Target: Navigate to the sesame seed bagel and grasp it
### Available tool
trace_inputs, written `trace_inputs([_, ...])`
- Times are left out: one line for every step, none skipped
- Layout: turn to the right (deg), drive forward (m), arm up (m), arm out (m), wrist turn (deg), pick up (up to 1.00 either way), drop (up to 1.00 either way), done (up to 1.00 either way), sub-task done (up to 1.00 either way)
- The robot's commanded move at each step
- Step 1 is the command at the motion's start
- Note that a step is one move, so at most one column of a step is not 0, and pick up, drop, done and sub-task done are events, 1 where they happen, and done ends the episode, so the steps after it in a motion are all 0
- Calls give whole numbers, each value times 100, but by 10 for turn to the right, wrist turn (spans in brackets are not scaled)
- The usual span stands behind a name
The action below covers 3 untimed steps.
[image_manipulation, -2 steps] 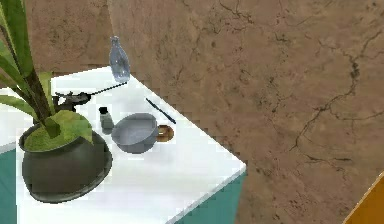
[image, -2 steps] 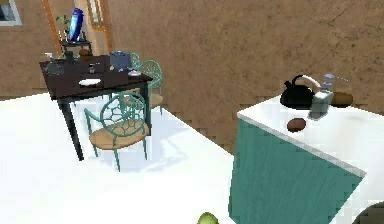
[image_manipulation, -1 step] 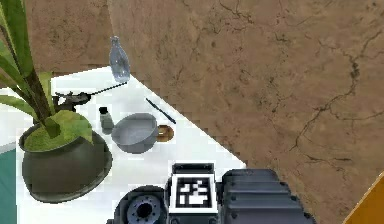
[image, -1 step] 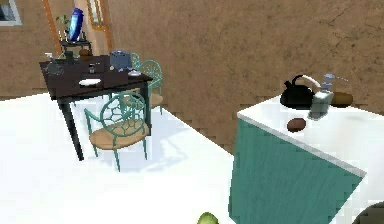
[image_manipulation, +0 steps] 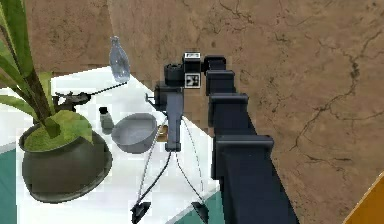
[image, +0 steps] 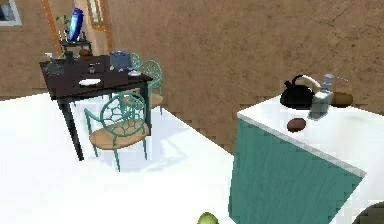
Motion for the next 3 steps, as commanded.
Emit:
trace_inputs([0,0,0,0,450,0,0,0,0])
trace_inputs([0,0,0,0,450,0,0,0,0])
trace_inputs([0,0,0,0,450,0,0,0,0])
